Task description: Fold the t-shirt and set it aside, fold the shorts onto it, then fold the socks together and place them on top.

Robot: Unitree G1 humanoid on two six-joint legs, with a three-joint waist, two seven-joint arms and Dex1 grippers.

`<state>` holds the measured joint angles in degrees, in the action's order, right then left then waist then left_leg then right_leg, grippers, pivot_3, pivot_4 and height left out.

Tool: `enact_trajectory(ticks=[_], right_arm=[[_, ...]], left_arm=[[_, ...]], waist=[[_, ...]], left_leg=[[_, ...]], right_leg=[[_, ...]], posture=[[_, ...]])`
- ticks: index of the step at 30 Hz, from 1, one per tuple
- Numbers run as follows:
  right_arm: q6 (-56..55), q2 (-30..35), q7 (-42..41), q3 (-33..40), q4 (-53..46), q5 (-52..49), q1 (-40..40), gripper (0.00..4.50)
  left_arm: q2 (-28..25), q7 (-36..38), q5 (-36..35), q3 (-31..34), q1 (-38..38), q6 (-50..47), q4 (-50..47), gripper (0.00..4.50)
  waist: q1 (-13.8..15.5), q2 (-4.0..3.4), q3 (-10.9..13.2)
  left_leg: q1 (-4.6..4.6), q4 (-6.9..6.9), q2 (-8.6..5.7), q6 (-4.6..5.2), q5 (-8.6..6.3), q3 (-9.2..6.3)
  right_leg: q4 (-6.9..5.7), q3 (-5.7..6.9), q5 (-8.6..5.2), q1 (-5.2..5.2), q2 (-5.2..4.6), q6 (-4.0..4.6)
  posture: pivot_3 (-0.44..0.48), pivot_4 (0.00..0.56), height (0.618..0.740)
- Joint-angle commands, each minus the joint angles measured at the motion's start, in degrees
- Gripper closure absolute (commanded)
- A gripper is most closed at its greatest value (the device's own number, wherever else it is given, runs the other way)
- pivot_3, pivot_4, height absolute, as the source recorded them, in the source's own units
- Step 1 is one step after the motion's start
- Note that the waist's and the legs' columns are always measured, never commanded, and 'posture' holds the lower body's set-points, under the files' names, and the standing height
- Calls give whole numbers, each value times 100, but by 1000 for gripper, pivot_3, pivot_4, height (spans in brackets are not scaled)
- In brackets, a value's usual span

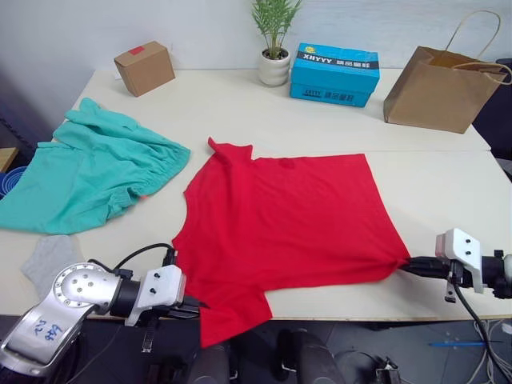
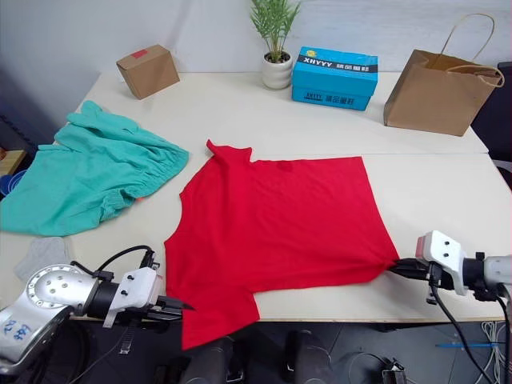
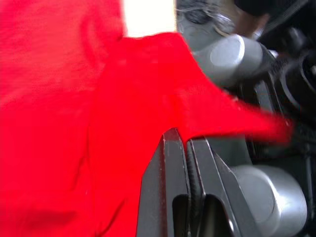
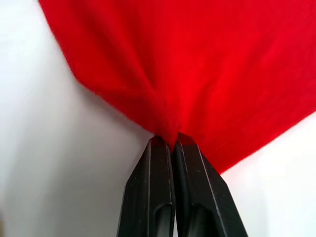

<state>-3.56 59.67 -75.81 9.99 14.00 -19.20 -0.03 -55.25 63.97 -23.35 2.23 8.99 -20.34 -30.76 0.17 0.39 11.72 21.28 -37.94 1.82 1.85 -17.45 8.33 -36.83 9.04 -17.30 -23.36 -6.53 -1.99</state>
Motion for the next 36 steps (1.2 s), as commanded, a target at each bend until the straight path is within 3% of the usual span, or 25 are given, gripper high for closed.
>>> enact_trajectory(ticks=[1, 9, 15, 21, 29, 36], right_arm=[[239, 84, -84, 177, -275, -97, -278, 4500], [452, 23, -14, 258, -498, -115, -390, 4500], [1289, 205, -193, 407, -832, -495, -397, 4500], [2844, 485, -165, 405, -959, -929, 85, 4500], [3875, 734, -411, 160, -1022, -1103, 604, 4500], [4120, 333, 50, -102, -848, -920, 1172, 4500]], left_arm=[[-108, -70, 48, 237, 352, -41, -243, 4475], [-82, -45, 9, 449, 123, 45, 257, 4475], [-21, -207, -945, 775, -169, -1268, 489, 4475], [87, -556, -1511, 1003, -603, -2290, 734, 4475], [108, -925, -2486, 1493, -1065, -3735, 1016, 4475], [365, -1735, -2574, 1381, -1631, -4490, 1371, 4475]], waist=[[-1, -1, 0], [30, 0, -1], [34, 0, -1], [32, 0, 0], [39, 1, 0], [55, 1, 0]], left_leg=[[0, 1, 1, -3, -1, 0], [2, 1, 0, -2, -11, 0], [6, 2, 2, -9, -8, 1], [6, 1, 2, -9, -8, 1], [12, 2, 2, -26, -2, 0], [14, 1, 1, -31, -1, 1]], right_leg=[[0, 0, 0, -1, 0, 0], [6, 0, -1, -2, 1, 0], [6, 0, -2, -6, 1, 0], [5, -1, -2, -8, 1, 0], [8, -1, -2, -12, 1, 0], [7, -1, -2, -14, 1, 0]], posture=[[0, 150, 740], [0, 150, 740], [0, 150, 740], [0, 150, 740], [0, 150, 740], [0, 150, 740]])
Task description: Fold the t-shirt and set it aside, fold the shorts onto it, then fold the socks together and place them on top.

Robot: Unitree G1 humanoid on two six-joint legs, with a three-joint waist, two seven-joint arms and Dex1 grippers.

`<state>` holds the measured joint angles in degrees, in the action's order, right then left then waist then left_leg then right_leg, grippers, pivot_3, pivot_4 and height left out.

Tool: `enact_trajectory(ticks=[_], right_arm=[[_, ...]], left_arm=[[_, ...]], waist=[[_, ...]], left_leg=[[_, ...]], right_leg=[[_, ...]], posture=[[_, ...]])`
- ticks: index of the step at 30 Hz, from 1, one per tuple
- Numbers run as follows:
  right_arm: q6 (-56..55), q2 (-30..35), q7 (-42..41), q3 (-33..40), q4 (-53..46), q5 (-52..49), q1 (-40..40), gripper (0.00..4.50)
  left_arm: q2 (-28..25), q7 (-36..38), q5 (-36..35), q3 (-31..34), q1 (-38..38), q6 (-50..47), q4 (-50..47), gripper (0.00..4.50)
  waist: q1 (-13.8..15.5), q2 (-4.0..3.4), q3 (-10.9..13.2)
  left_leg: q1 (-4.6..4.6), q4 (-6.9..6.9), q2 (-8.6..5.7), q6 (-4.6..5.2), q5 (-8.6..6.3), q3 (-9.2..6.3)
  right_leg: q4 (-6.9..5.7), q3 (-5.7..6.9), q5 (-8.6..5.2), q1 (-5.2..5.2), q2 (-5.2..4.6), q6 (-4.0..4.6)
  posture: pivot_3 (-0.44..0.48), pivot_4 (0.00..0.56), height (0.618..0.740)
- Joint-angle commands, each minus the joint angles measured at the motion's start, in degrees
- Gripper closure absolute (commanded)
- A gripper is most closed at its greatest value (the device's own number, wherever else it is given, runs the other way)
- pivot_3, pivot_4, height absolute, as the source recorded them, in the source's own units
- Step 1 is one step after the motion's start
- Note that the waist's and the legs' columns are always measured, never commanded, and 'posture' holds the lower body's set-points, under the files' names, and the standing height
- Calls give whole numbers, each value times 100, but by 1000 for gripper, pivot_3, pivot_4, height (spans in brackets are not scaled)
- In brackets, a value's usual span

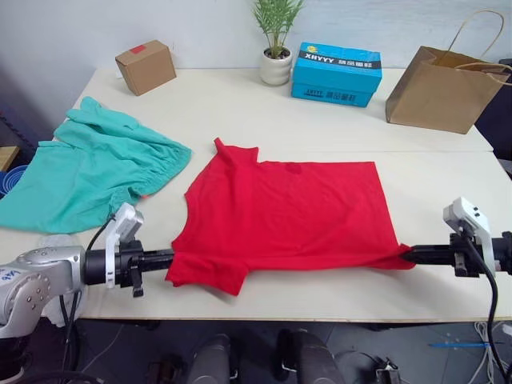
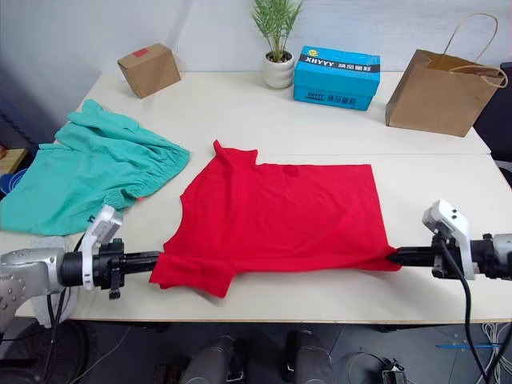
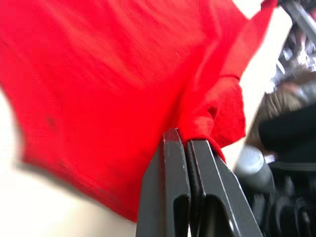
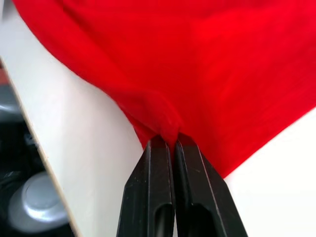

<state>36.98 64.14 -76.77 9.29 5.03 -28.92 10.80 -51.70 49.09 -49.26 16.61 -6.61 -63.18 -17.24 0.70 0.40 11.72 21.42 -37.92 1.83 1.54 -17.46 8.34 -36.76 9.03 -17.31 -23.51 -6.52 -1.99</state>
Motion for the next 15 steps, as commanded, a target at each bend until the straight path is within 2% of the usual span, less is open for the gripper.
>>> enact_trajectory(ticks=[1, 8, 14, 15], right_arm=[[96, -163, 202, -61, 61, 62, 136, 4500], [42, -413, 401, -117, 62, 86, 290, 4500], [94, -621, 575, -41, 79, 23, 303, 4500], [-14, -709, 667, 24, 99, 35, 309, 4500]], left_arm=[[4, -305, 42, -108, -78, -259, 8, 4475], [84, -575, -34, -16, -79, -412, 27, 4475], [60, -518, -48, -4, -65, -399, 35, 4475], [68, -512, -39, 2, -61, -372, 34, 4298]], waist=[[4, 0, 0], [0, 0, 0], [4, 0, 0], [4, 1, 0]], left_leg=[[4, 1, 0, -1, -1, 0], [6, 1, -2, -3, -2, 4], [7, 1, -2, -3, -2, 4], [7, 1, -2, -4, -2, 4]], right_leg=[[1, 0, 0, -3, 0, 0], [1, -1, -2, -7, 0, -3], [1, -1, -2, -7, 0, -3], [1, -1, -2, -7, 0, -3]], posture=[[0, 150, 740], [0, 150, 740], [0, 150, 740], [0, 150, 740]])
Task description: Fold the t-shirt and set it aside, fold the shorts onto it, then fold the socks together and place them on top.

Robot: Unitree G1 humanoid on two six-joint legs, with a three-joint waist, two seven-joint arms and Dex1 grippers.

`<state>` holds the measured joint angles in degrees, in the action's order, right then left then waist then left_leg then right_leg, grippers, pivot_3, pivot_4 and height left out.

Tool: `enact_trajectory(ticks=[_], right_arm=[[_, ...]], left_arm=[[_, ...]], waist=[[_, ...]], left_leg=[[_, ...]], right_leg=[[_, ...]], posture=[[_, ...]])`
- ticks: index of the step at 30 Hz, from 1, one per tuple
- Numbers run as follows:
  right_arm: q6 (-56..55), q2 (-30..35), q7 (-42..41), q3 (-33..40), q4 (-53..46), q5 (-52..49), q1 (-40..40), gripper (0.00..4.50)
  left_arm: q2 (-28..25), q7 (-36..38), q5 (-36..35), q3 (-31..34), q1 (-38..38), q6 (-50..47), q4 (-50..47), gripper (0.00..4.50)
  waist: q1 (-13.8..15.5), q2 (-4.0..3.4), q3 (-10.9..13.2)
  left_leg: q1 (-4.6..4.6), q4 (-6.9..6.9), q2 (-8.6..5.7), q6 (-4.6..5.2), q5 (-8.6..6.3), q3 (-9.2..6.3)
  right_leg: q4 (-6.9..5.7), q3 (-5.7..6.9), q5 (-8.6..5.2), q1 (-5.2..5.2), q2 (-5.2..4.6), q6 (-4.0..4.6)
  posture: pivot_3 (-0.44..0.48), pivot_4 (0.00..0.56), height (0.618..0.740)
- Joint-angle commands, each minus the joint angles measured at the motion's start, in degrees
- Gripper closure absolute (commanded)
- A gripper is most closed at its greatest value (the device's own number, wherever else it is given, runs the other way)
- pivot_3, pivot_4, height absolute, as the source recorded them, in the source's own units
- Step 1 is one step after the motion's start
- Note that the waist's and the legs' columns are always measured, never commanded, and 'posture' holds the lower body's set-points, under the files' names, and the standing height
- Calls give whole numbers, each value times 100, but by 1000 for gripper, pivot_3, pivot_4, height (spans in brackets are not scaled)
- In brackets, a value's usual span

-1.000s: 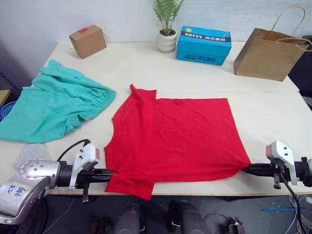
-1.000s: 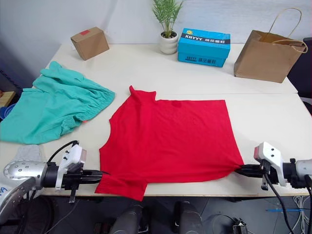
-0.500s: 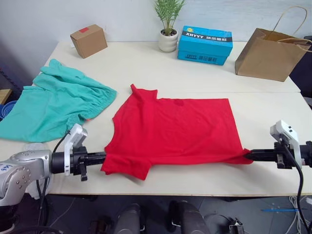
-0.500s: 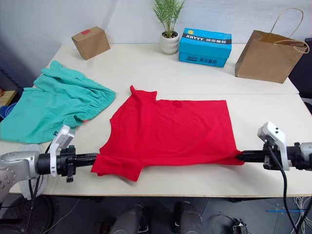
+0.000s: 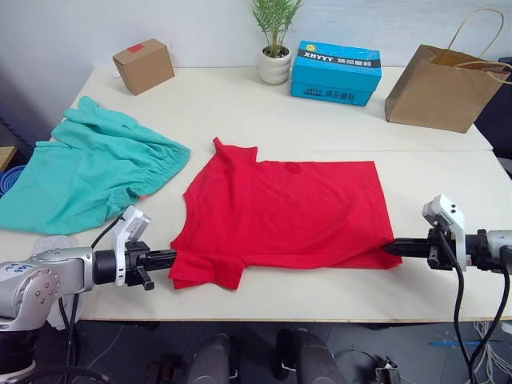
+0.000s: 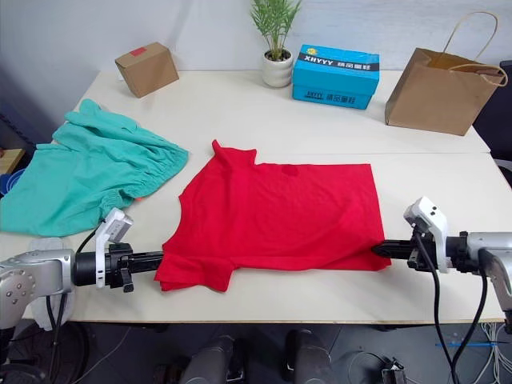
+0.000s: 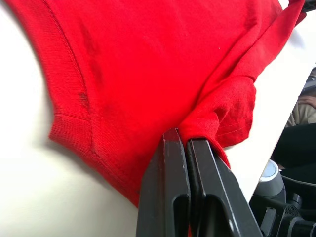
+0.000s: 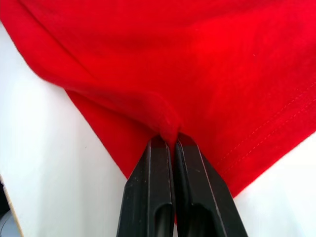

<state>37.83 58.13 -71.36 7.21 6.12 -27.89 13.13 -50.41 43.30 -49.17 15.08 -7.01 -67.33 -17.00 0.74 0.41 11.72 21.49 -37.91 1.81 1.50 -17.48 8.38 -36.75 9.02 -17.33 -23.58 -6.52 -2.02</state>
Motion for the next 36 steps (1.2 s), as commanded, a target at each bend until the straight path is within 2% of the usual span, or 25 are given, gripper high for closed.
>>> enact_trajectory(ticks=[1, 4, 11, 14, 17, 19, 22, 24, 26, 29, 31, 36], right_arm=[[-115, -162, 177, 277, 0, -88, 78, 4276], [-358, -278, 273, 389, 7, -60, 75, 3463], [-850, -271, 381, 873, -43, -39, -164, 1012], [-1432, -336, 547, 1129, -24, 101, -229, 1], [-1894, -425, 576, 1237, -158, 145, -304, 0], [-2375, -539, 541, 1260, -317, 203, -374, 0], [-2743, -671, 374, 1257, -817, 105, -605, 0], [-2719, -700, 141, 1221, -1323, -105, -925, 0], [-2911, -690, -117, 1104, -1734, -117, -1261, 0], [-3190, -749, -274, 1015, -1960, -85, -1471, 0], [-3425, -915, -212, 938, -2115, -36, -1625, 0], [-3875, -1268, -7, 810, -2512, 142, -2083, 0]], left_arm=[[-27, 26, 17, 166, -29, 140, 7, 4083], [98, -136, 119, 238, -79, 328, 44, 3249], [151, -336, 109, 600, 58, 450, -38, 1024], [170, -209, 633, 670, 296, 1424, -200, 54], [61, 202, 1383, 523, 501, 2769, -145, 20], [96, 466, 1552, 547, 531, 3328, -81, 20], [-127, 1378, 2055, 431, 832, 4646, -114, 20], [-419, 2134, 2205, 314, 1167, 5196, -264, 20], [-647, 2594, 2429, 130, 1358, 5704, -335, 20], [-674, 2688, 2792, -195, 1312, 6249, -328, 20], [-493, 2466, 3060, -572, 1148, 6380, -456, 20], [-194, 1922, 3707, -1550, 964, 5924, -1087, 20]], waist=[[-1, 0, 0], [1, 0, 0], [9, 1, 0], [11, 1, 0], [5, 1, 0], [10, 1, 0], [7, 0, 0], [2, 0, 0], [4, 0, 0], [19, 0, 0], [48, 0, 0], [69, 1, -1]], left_leg=[[0, 0, 0, 0, 0, 0], [0, 0, 0, 0, 0, 0], [0, 0, -1, 0, 0, 0], [0, 0, -1, 1, -1, 1], [0, 0, -1, 0, -1, 3], [0, 1, 0, -2, -2, 3], [0, 4, 0, -3, -3, 3], [0, 17, 0, -3, -3, 5], [-2, 34, -1, -2, -2, 6], [-2, 39, -1, 1, -1, 6], [-3, 37, -1, 12, -4, 5], [-5, 40, -2, 13, -3, 4]], right_leg=[[0, 0, 0, 0, 0, 0], [0, 0, 0, 0, 0, 0], [0, 0, 0, 1, 0, 0], [1, 0, 0, 1, 0, 0], [2, 0, 0, 0, 0, 0], [3, 0, 0, -1, 1, 0], [7, 0, 0, -1, 1, 0], [18, 0, 0, -3, 1, 0], [30, 1, 0, -4, 3, 0], [37, 2, 0, -2, 3, 0], [41, 2, 4, 2, 3, -5], [47, 1, 6, 7, 3, -8]], posture=[[0, 150, 740], [0, 150, 740], [0, 150, 740], [0, 150, 740], [0, 150, 740], [0, 150, 740], [0, 150, 740], [0, 150, 740], [0, 150, 740], [0, 150, 740], [0, 150, 740], [0, 150, 740]])
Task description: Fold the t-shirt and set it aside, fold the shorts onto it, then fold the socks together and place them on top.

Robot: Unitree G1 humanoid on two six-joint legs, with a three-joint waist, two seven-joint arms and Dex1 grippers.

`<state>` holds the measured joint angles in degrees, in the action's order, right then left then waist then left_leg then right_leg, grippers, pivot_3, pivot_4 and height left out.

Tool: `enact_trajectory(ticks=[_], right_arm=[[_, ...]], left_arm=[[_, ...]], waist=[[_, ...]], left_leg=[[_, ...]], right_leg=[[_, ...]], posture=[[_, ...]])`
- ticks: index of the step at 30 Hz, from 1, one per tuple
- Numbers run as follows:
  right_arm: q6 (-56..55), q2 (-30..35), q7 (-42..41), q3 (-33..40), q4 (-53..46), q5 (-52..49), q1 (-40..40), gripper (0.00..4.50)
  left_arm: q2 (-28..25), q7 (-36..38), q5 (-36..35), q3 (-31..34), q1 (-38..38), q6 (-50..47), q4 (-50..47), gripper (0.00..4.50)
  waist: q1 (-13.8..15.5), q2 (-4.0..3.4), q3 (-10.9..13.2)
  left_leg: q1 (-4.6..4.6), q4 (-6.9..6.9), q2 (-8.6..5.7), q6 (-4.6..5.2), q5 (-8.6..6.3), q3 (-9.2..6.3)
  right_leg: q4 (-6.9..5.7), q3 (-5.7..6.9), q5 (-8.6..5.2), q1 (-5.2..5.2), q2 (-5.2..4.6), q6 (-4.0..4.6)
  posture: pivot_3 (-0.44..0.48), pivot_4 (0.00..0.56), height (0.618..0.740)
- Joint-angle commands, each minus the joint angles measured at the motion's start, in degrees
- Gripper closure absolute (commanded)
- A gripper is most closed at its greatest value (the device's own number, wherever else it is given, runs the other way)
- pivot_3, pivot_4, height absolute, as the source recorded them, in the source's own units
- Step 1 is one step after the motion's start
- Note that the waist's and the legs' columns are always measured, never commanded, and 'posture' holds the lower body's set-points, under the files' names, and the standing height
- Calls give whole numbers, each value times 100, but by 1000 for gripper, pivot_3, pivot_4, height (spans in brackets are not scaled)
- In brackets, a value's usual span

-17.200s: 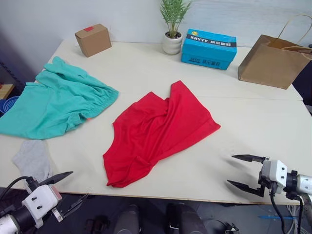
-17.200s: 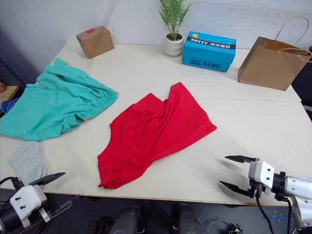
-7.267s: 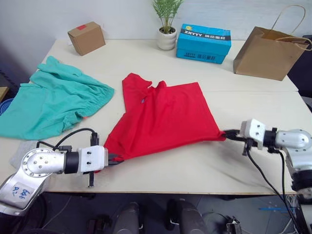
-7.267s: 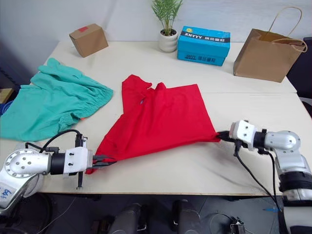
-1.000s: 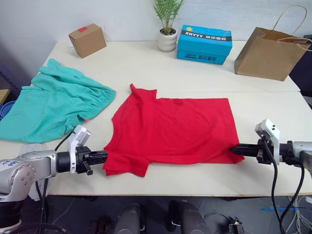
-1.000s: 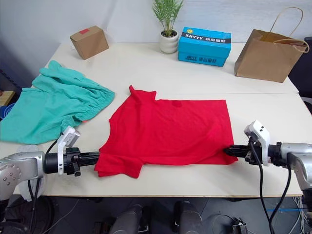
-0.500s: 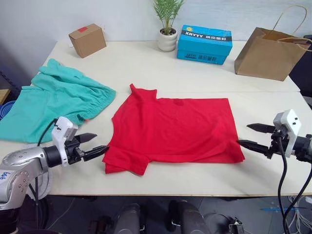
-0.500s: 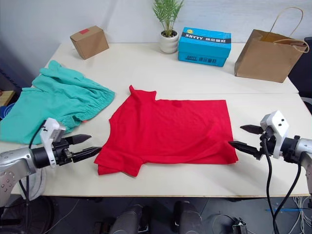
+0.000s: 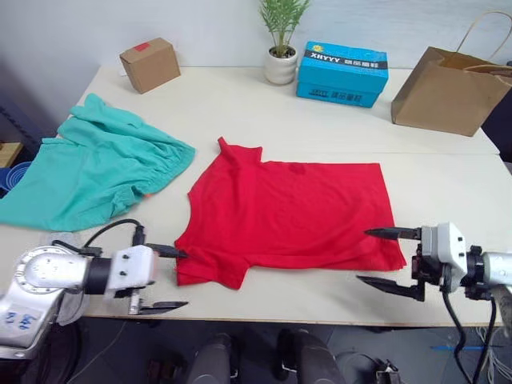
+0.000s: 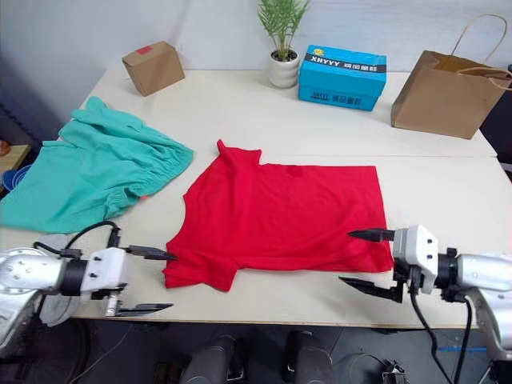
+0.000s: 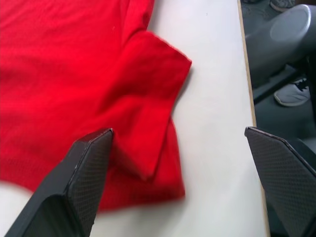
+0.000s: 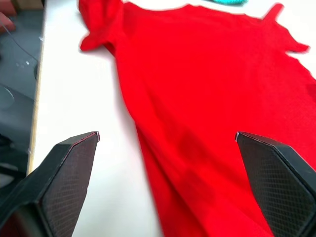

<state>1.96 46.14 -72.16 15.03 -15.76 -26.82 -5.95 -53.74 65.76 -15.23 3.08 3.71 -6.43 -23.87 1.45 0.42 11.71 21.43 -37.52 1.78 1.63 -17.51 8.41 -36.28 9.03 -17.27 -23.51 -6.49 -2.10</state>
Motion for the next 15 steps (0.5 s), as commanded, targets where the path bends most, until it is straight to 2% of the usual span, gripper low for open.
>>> enact_trajectory(ticks=[1, 5, 11, 14, 15], right_arm=[[-384, -77, 61, 23, -355, 83, -266, 0], [-646, -112, 131, -3, -209, 234, -423, 0], [-627, -74, 228, 5, -166, 198, -429, 0], [-611, -92, 310, 13, -114, 209, -415, 0], [-616, -96, 327, 4, -102, 214, -412, 0]], left_arm=[[260, -489, 408, -486, -169, -253, -471, 20], [750, -1092, 1000, -997, -414, -403, -428, 20], [997, -1416, 1389, -1344, -564, -620, -311, 20], [1018, -1477, 1467, -1379, -562, -622, -230, 628], [1021, -1489, 1475, -1386, -566, -613, -211, 951]], waist=[[-2, 0, 0], [-10, 1, -1], [-4, 3, -1], [-4, 3, -2], [-4, 3, -2]], left_leg=[[1, 1, -1, 0, 1, 0], [-2, -3, -2, 5, 3, 1], [-6, -3, -1, 12, 2, -1], [-7, -4, -1, 12, 2, -1], [-7, -4, -1, 12, 2, -1]], right_leg=[[3, 0, 1, 0, 0, -1], [2, 1, 4, 6, 2, -6], [-3, 0, 4, 6, 2, -7], [-2, 0, 4, 8, 2, -7], [-2, 0, 4, 9, 2, -7]], posture=[[0, 150, 740], [0, 150, 740], [0, 150, 740], [0, 150, 740], [0, 150, 740]])
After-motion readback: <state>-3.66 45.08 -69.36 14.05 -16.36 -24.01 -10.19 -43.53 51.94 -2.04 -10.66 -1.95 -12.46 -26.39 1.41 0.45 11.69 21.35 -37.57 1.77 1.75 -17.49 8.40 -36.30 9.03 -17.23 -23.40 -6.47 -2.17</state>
